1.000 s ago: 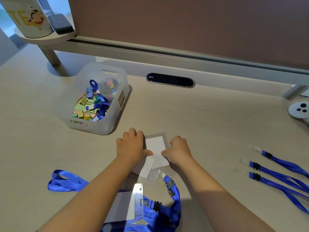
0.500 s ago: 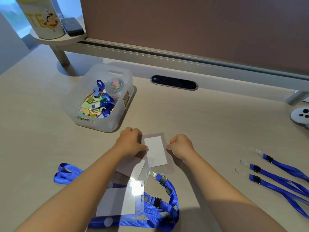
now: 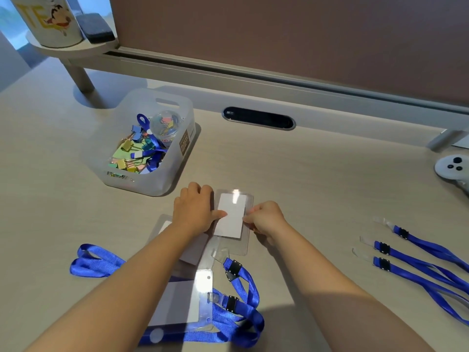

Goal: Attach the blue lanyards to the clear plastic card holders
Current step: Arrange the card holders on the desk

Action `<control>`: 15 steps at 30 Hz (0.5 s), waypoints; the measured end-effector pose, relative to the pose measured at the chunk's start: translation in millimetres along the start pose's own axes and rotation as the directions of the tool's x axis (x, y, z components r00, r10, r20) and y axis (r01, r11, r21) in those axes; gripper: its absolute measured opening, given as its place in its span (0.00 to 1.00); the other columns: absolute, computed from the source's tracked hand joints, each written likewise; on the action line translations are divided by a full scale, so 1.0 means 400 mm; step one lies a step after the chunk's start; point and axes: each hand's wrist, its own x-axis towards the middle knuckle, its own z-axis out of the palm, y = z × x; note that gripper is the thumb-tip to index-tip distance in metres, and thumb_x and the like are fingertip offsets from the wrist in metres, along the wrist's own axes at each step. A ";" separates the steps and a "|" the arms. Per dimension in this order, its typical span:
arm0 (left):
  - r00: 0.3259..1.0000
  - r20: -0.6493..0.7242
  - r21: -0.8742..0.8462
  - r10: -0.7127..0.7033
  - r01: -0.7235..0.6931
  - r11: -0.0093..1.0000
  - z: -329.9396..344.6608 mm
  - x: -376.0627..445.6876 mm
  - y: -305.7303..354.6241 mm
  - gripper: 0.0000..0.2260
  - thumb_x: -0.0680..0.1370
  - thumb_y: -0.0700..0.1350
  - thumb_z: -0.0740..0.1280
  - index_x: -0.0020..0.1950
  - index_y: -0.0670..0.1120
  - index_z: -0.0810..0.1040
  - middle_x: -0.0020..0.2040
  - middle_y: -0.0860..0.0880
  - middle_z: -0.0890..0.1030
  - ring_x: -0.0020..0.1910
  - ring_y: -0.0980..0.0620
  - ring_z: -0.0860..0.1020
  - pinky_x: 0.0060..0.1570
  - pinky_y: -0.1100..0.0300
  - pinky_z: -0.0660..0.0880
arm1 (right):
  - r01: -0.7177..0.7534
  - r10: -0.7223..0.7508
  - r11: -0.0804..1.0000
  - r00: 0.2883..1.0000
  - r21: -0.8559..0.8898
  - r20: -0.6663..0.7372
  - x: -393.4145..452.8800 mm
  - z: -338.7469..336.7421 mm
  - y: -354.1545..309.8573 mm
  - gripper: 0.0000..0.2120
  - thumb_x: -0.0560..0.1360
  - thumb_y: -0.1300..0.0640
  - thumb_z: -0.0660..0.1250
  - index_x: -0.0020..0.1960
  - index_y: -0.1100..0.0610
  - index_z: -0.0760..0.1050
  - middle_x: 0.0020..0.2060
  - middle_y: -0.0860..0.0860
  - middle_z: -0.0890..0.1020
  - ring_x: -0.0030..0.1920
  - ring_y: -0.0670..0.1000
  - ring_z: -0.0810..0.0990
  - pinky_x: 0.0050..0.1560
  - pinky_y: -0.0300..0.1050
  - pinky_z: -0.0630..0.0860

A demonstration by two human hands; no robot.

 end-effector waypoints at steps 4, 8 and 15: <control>0.987 0.141 -0.535 -0.079 0.143 0.833 -0.044 0.013 0.016 0.24 0.70 0.47 0.70 0.63 0.42 0.65 0.58 0.41 0.73 0.54 0.45 0.73 0.52 0.52 0.72 | 0.134 -0.139 0.979 0.990 0.150 0.021 -0.018 -0.027 -0.041 0.15 0.74 0.71 0.57 0.33 0.56 0.67 0.30 0.53 0.72 0.29 0.50 0.71 0.29 0.41 0.69; 0.991 0.127 -0.809 -0.052 0.133 0.573 -0.108 0.015 0.060 0.04 0.72 0.38 0.67 0.40 0.44 0.72 0.39 0.46 0.77 0.37 0.52 0.75 0.35 0.63 0.73 | 0.284 -0.283 0.943 0.959 0.172 -0.030 -0.052 -0.084 -0.096 0.09 0.75 0.68 0.58 0.42 0.55 0.71 0.34 0.51 0.76 0.33 0.47 0.75 0.34 0.37 0.75; 0.998 0.024 -0.924 -0.062 0.045 0.379 -0.183 0.012 0.136 0.08 0.73 0.36 0.65 0.36 0.45 0.70 0.33 0.47 0.73 0.30 0.53 0.71 0.30 0.67 0.71 | 0.216 -0.237 0.946 0.970 0.243 0.060 -0.088 -0.131 -0.060 0.06 0.75 0.62 0.62 0.41 0.55 0.72 0.38 0.54 0.77 0.36 0.50 0.74 0.34 0.36 0.72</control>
